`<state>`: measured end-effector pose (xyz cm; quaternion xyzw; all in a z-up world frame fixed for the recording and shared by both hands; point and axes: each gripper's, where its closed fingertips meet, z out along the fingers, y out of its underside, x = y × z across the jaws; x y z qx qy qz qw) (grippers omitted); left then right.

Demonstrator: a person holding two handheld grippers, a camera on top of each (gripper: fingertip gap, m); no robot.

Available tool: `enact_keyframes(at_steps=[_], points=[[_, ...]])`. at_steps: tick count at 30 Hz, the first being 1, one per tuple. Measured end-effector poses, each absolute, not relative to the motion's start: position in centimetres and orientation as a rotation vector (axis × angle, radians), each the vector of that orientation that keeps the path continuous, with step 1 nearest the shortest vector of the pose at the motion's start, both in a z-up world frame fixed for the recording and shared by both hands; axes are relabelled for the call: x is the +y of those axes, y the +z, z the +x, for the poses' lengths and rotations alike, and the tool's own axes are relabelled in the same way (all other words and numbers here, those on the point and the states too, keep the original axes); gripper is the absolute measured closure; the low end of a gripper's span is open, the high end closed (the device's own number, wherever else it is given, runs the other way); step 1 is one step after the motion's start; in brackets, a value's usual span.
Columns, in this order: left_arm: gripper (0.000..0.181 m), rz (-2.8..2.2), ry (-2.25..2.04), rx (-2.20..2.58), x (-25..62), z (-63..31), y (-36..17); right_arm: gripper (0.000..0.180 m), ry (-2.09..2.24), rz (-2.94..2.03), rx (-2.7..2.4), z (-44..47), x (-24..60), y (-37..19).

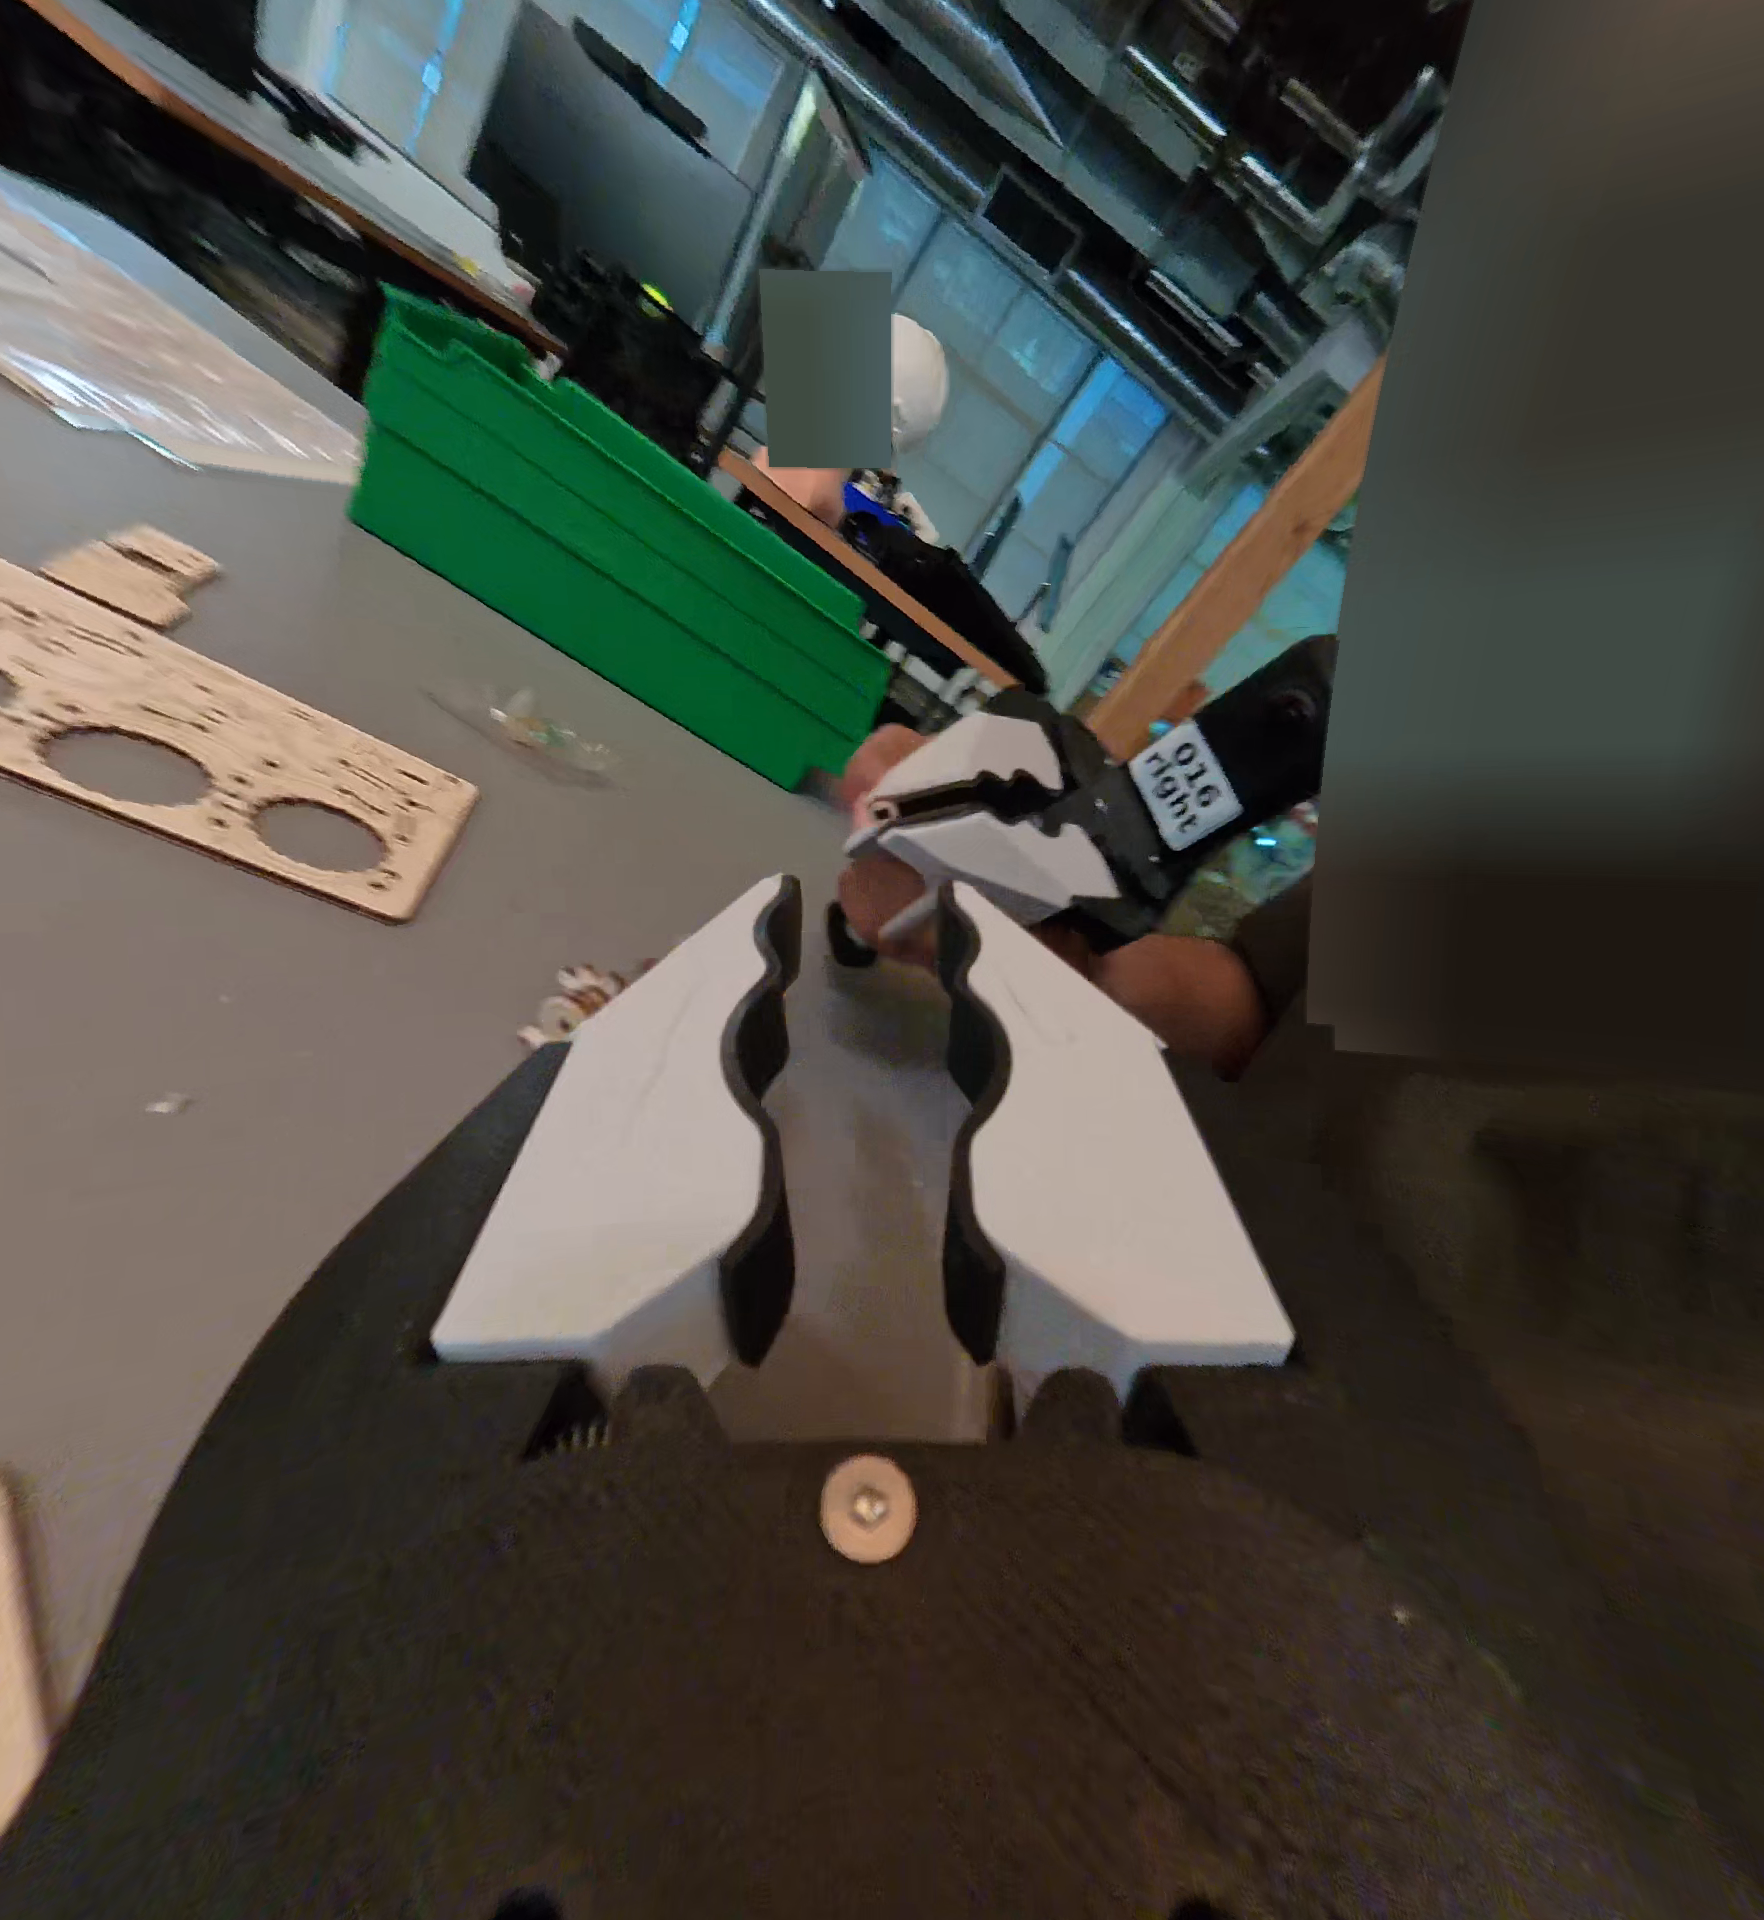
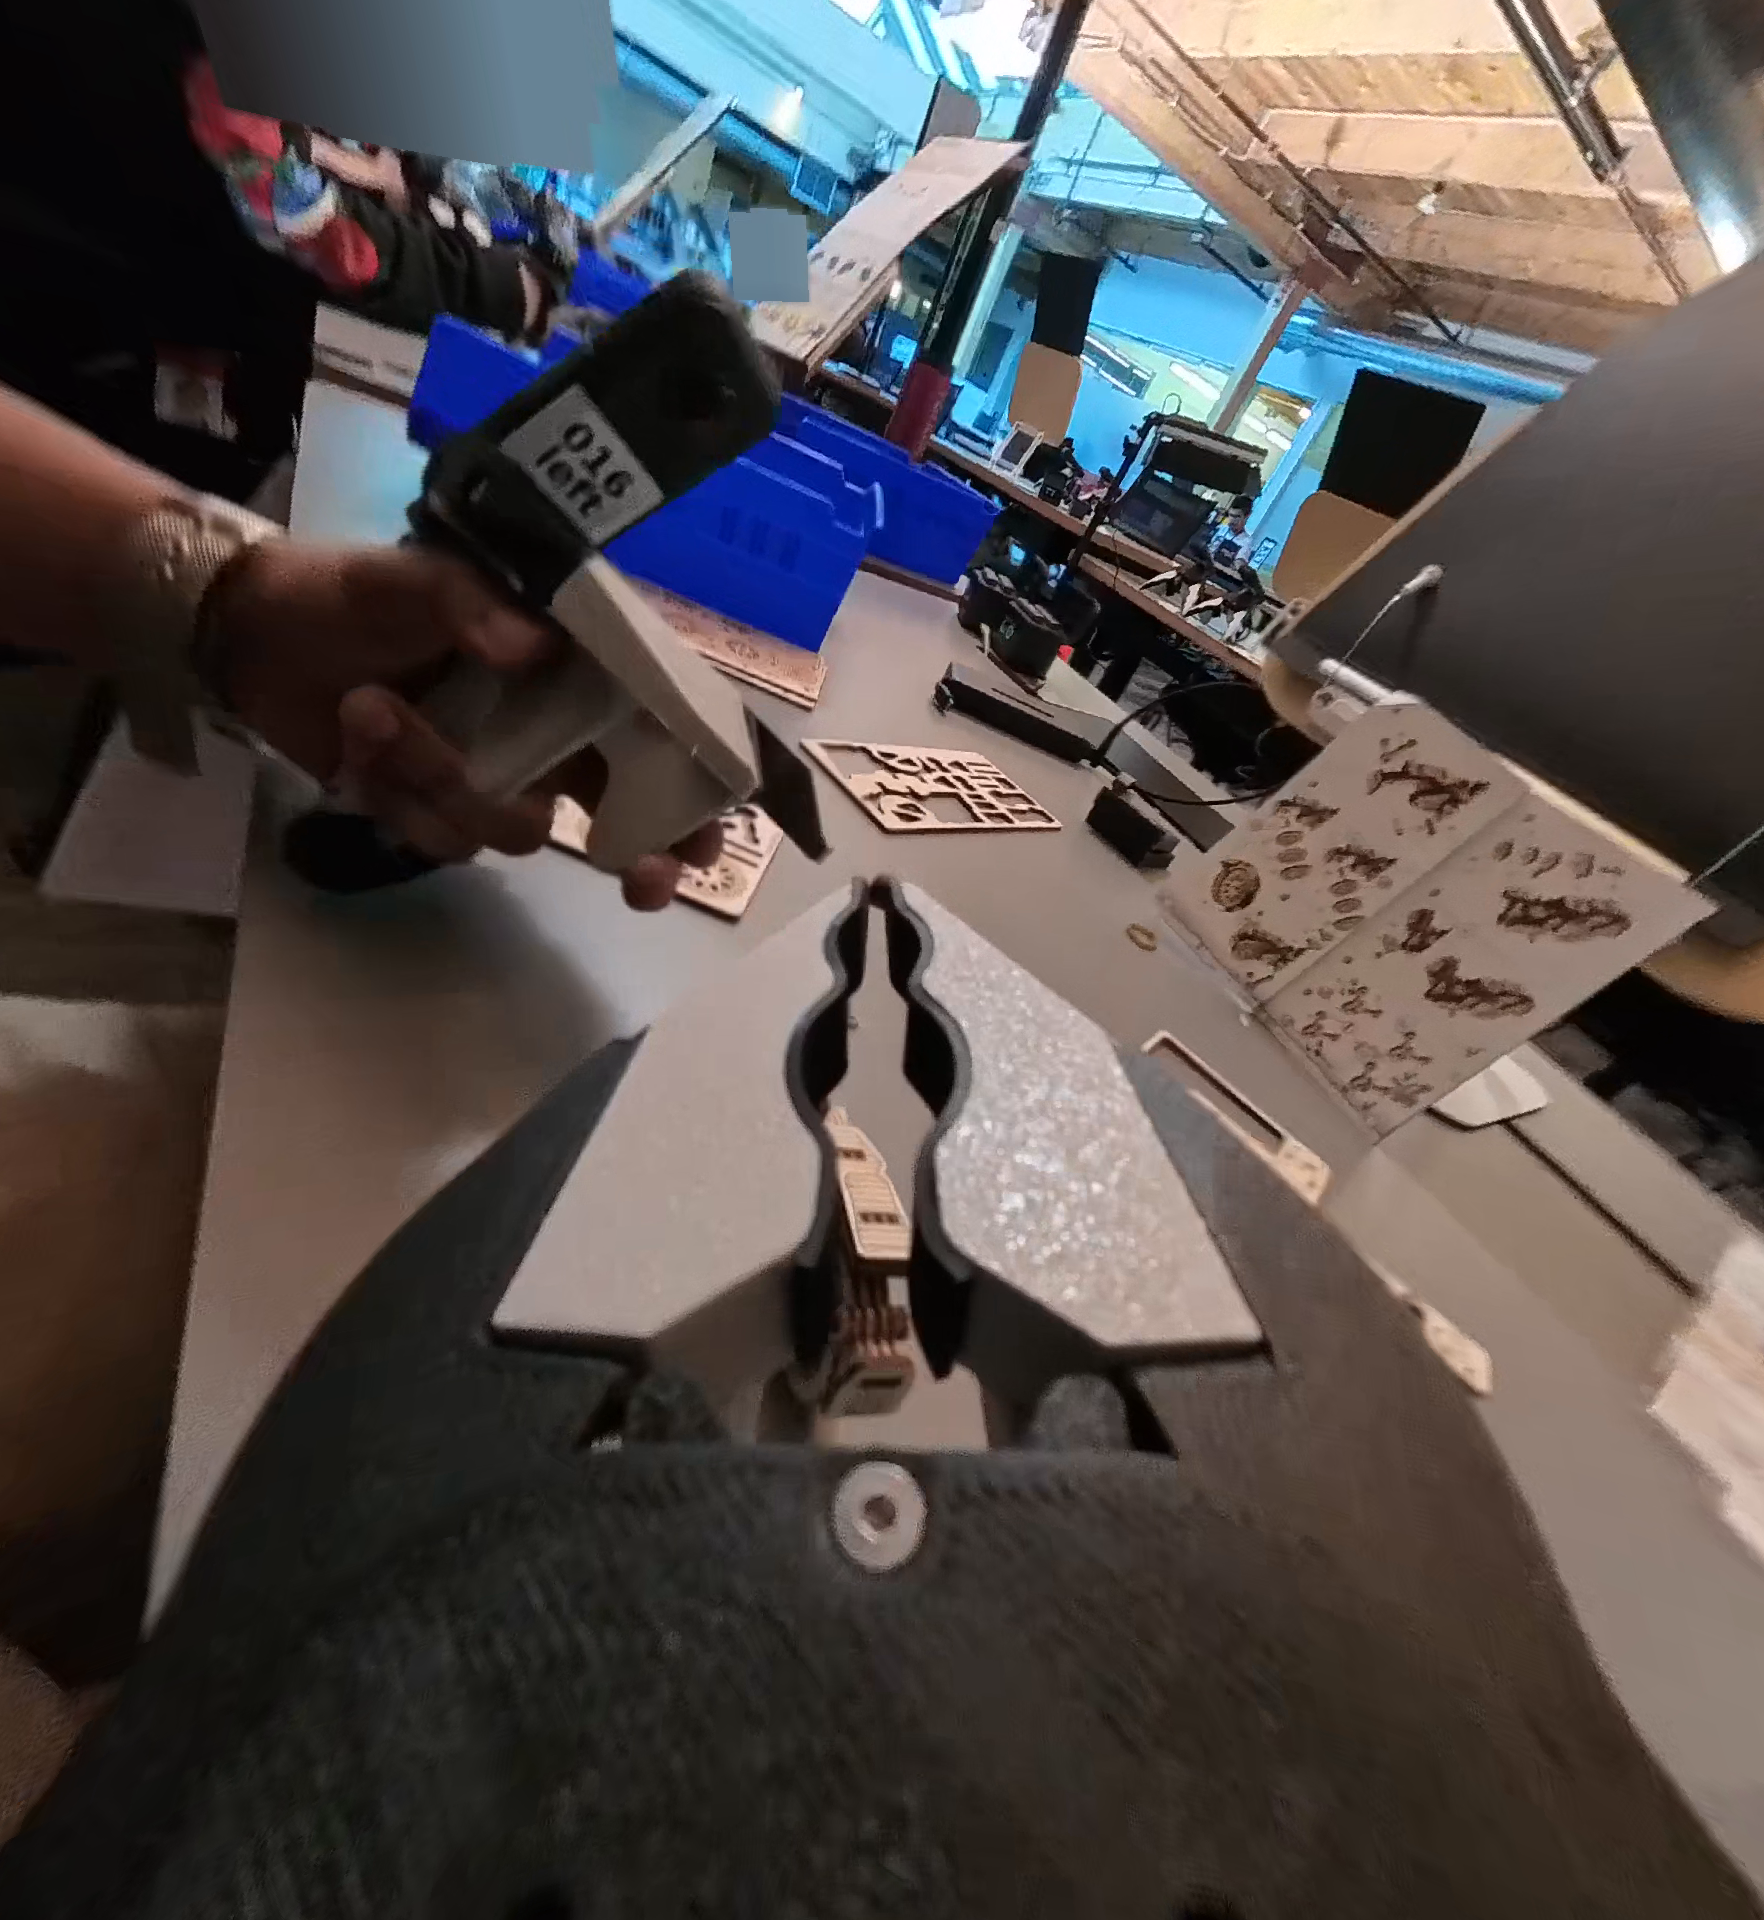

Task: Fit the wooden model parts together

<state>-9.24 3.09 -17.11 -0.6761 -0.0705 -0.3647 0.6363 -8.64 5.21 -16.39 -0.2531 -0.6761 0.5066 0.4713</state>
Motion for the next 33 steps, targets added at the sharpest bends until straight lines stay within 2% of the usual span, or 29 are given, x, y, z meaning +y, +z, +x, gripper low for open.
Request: enact_keyframes(at_steps=[5, 17, 22, 33], points=[[0.154, -1.514, -1.055, -0.159, 2.8, -7.5, -16.7, 0.178, 1.097, -0.448, -1.709, -8.0, 4.3, -16.9], [0.162, -1.548, -1.12, -0.132, 2.7, -6.2, -17.1, 0.179, 1.071, -0.291, -1.737, -6.8, 2.1, -16.9], [0.175, -1.549, -1.131, -0.112, 2.6, -5.9, -17.0, 0.178, 1.062, -0.272, -1.738, -6.7, 1.7, -17.0], [0.177, -1.55, -1.105, -0.087, 2.6, -5.9, -16.9, 0.179, 1.089, -0.285, -1.724, -6.7, 1.7, -16.9]])
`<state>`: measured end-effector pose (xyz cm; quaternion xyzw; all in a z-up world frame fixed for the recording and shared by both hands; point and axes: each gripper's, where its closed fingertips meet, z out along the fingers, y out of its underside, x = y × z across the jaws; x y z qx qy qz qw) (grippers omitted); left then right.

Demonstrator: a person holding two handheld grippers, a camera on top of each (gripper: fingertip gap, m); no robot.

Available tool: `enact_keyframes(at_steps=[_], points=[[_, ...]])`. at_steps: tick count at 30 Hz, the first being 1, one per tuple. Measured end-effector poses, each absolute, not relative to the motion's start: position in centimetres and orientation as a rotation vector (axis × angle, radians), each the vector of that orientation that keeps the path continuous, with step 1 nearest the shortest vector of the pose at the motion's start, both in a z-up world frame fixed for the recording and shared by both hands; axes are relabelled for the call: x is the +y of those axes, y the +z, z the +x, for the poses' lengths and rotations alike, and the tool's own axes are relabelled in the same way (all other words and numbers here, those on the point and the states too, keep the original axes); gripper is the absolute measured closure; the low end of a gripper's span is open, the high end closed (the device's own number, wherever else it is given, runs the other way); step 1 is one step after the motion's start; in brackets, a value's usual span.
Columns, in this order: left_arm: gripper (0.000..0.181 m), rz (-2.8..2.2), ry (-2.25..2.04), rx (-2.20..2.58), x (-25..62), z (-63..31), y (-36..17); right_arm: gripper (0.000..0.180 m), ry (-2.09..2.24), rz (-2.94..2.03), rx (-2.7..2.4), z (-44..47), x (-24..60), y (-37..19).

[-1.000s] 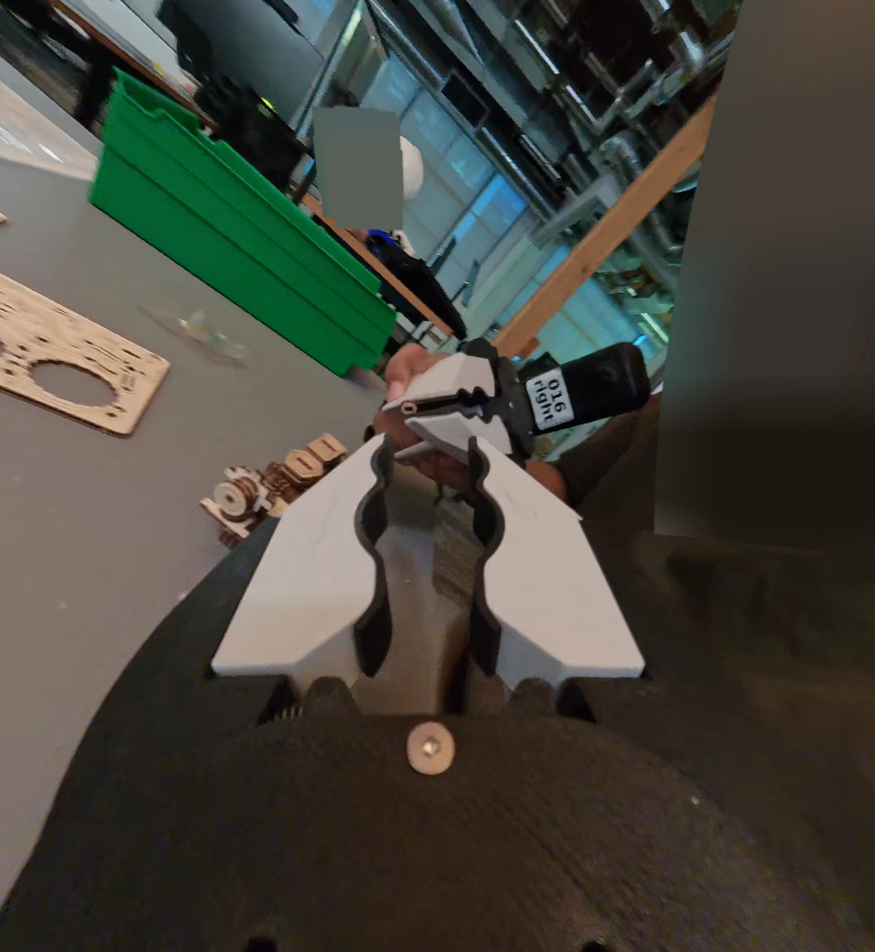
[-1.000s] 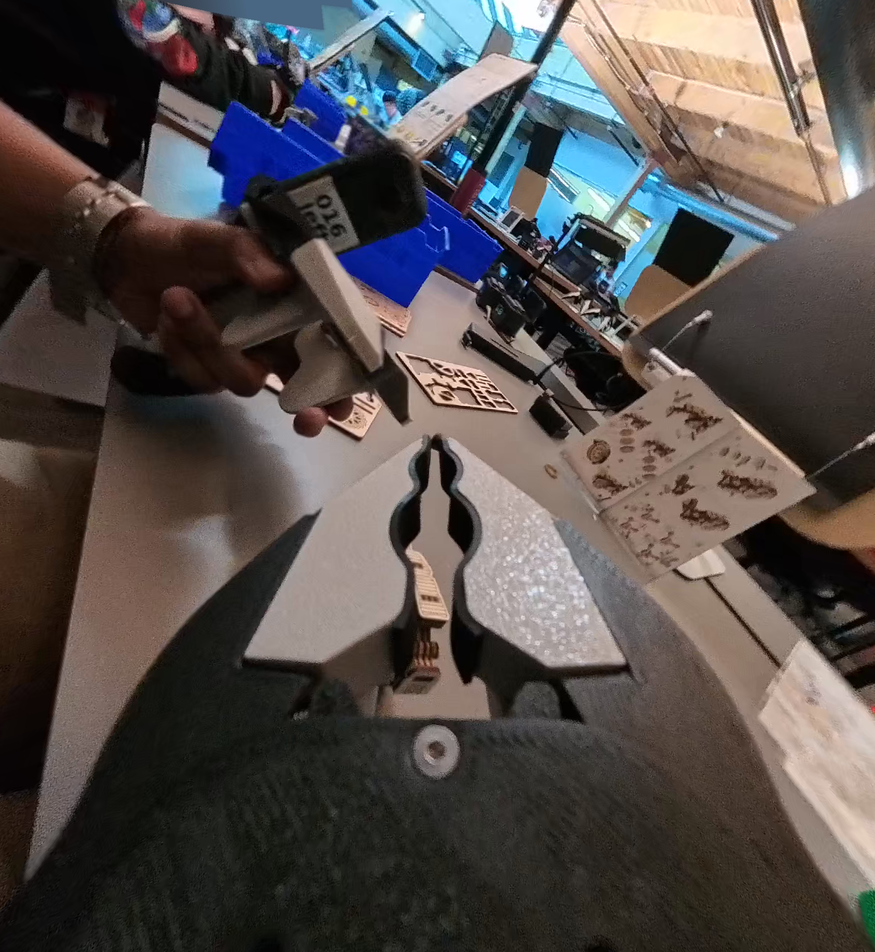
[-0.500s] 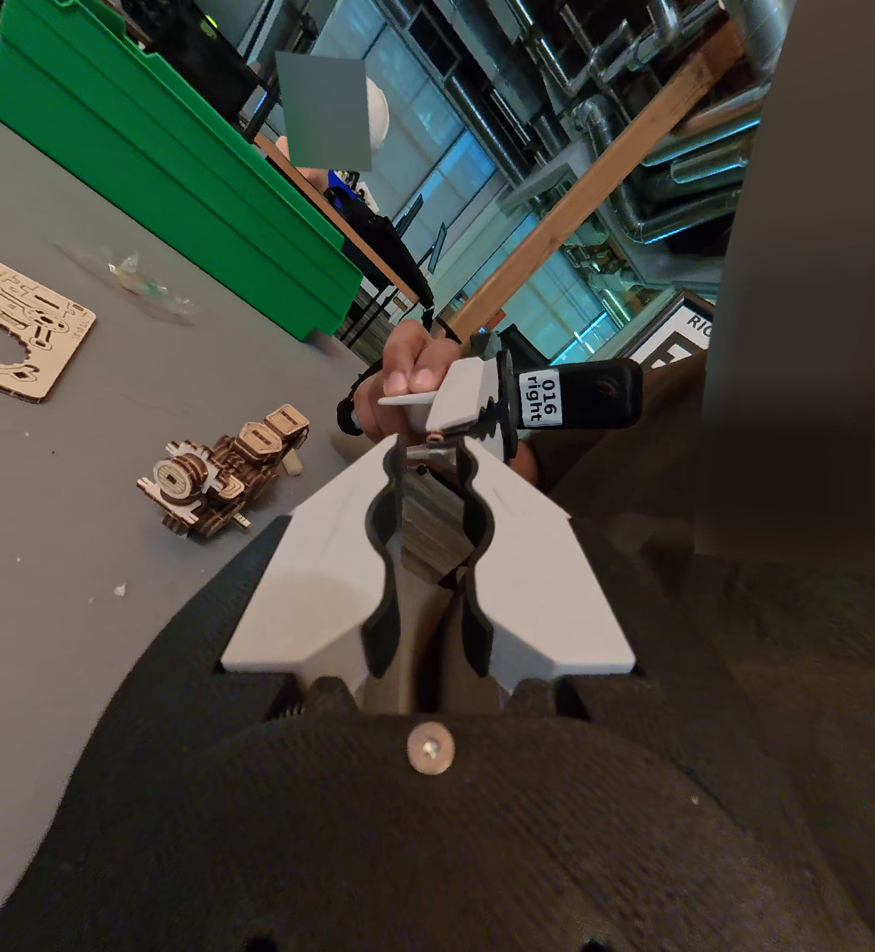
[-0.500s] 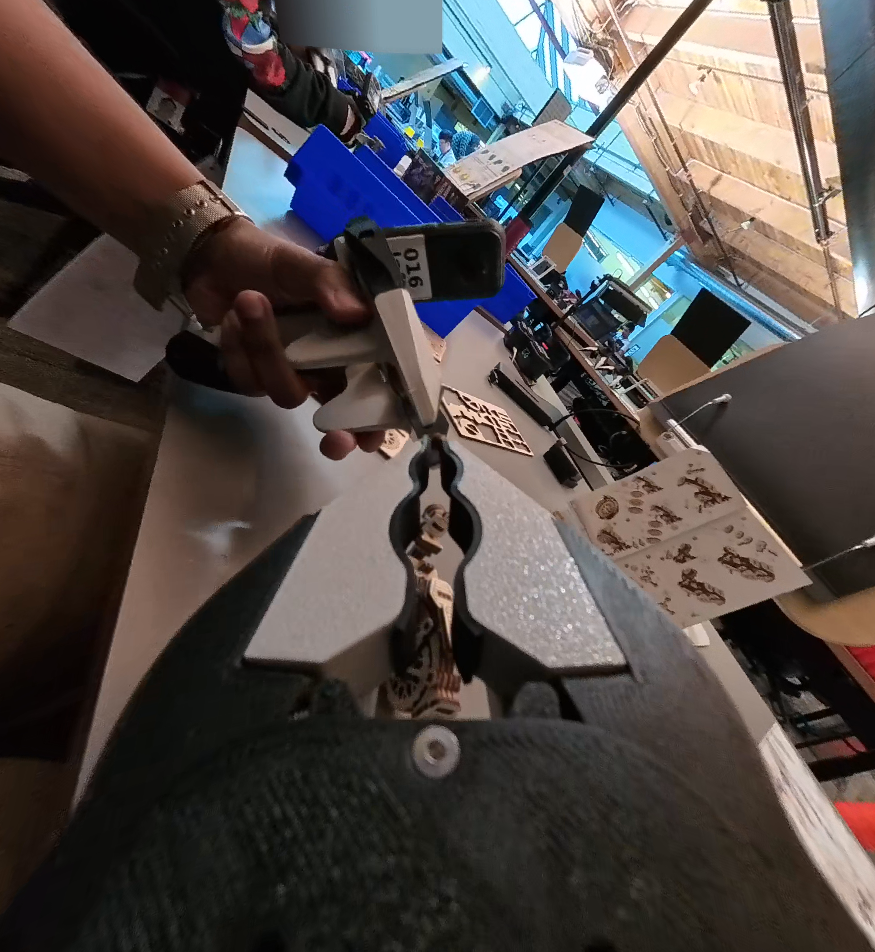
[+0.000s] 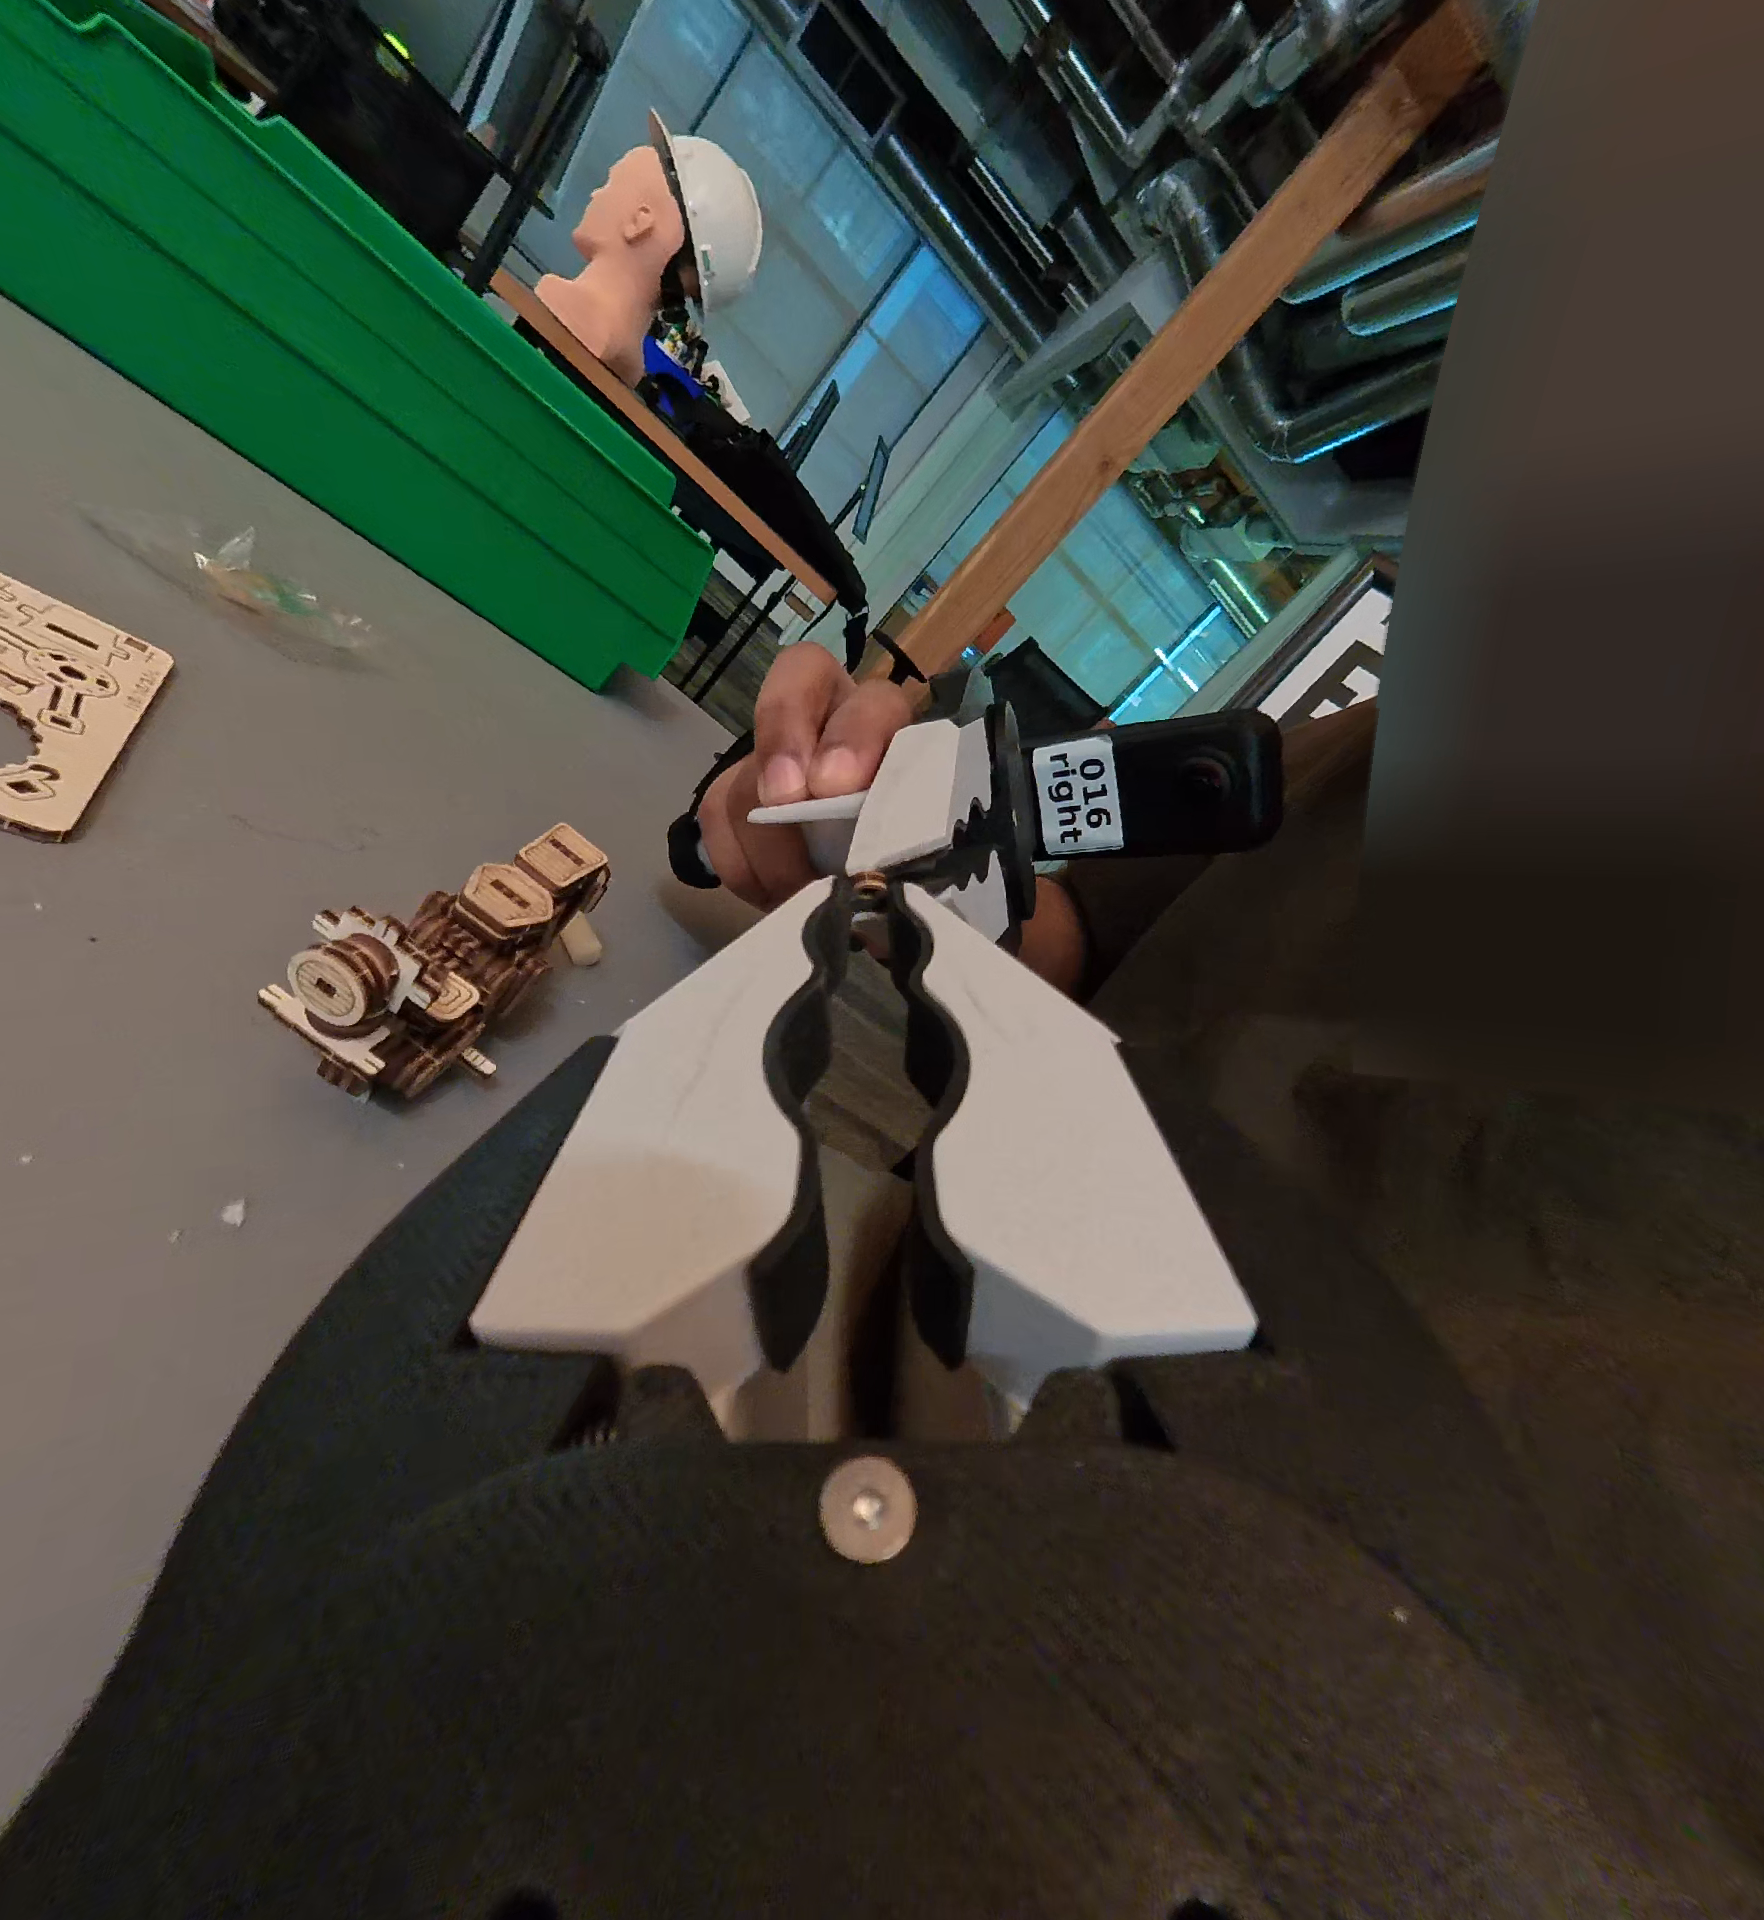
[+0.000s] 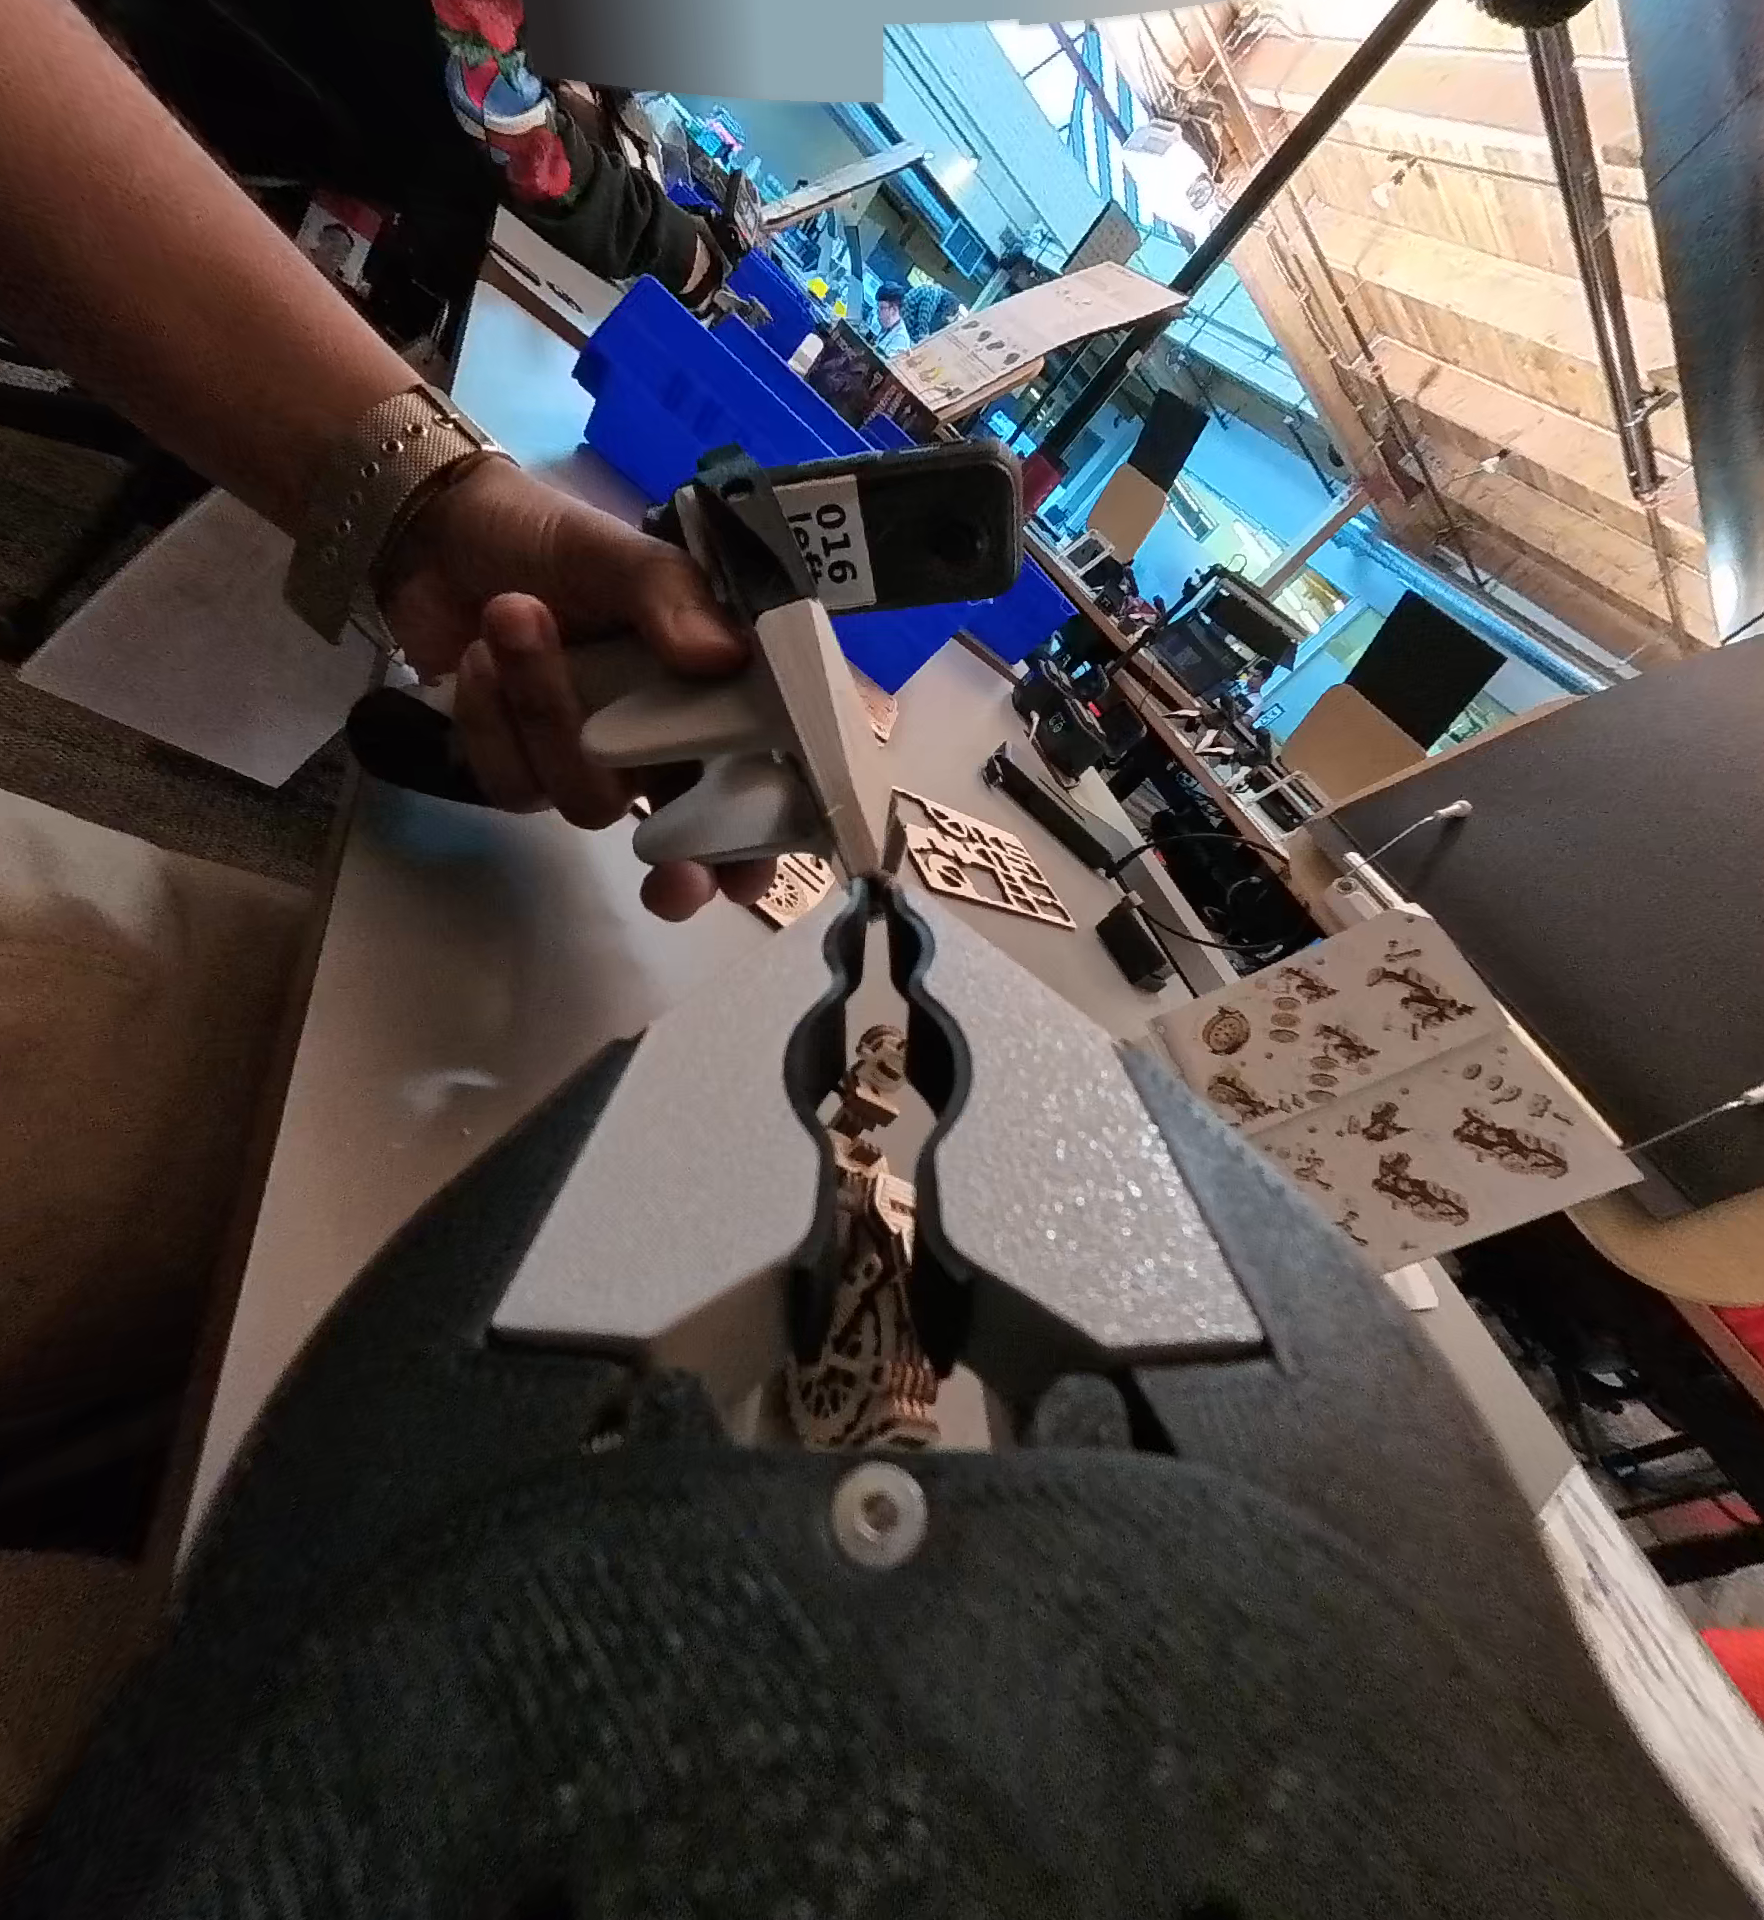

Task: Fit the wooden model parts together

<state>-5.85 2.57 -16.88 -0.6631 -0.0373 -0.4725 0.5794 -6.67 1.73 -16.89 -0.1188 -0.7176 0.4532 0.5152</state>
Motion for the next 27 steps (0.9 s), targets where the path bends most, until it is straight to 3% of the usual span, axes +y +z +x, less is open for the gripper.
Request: enact_keyframes(at_steps=[27], points=[[0.175, -1.565, -1.162, -0.102, 2.48, -5.64, -17.23, 0.179, 1.081, -0.259, -1.74, -6.54, 1.59, -17.22]])
